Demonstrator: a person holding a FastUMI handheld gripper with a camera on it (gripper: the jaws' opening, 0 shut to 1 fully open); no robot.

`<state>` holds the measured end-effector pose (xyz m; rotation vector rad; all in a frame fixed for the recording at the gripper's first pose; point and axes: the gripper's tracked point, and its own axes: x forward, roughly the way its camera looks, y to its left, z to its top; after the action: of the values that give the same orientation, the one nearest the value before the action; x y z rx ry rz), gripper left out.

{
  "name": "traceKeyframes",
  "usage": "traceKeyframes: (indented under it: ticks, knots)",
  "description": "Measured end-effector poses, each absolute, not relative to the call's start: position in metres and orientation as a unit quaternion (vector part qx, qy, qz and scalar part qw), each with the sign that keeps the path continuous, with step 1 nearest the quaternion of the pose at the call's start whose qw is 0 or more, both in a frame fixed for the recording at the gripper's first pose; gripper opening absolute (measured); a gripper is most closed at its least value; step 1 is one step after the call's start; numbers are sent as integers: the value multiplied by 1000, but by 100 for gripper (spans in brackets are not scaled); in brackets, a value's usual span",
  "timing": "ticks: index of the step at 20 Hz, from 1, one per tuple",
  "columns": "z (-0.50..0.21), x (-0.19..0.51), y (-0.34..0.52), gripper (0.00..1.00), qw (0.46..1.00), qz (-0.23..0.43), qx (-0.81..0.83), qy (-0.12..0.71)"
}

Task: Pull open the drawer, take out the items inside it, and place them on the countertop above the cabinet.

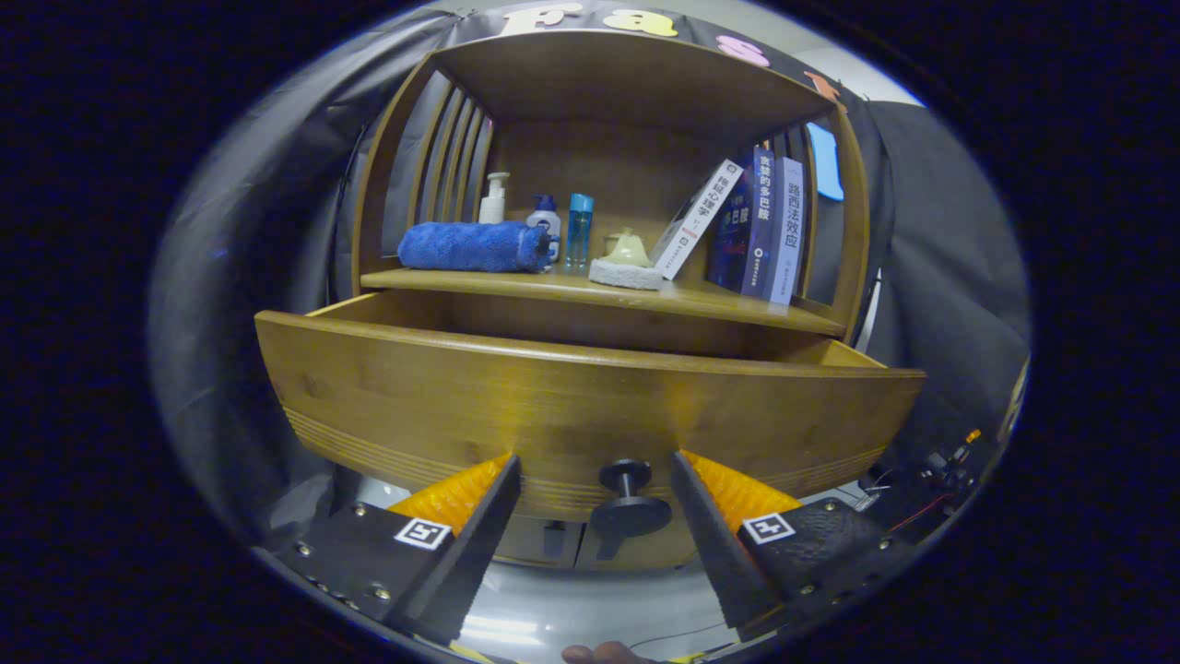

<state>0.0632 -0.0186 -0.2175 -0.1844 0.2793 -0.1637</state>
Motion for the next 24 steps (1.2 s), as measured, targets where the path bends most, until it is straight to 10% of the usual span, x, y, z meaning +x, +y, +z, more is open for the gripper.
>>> traceKeyframes:
  ticks: [24]
  knots:
    - [-221, 146, -16, 99, 986, -95, -25, 137]
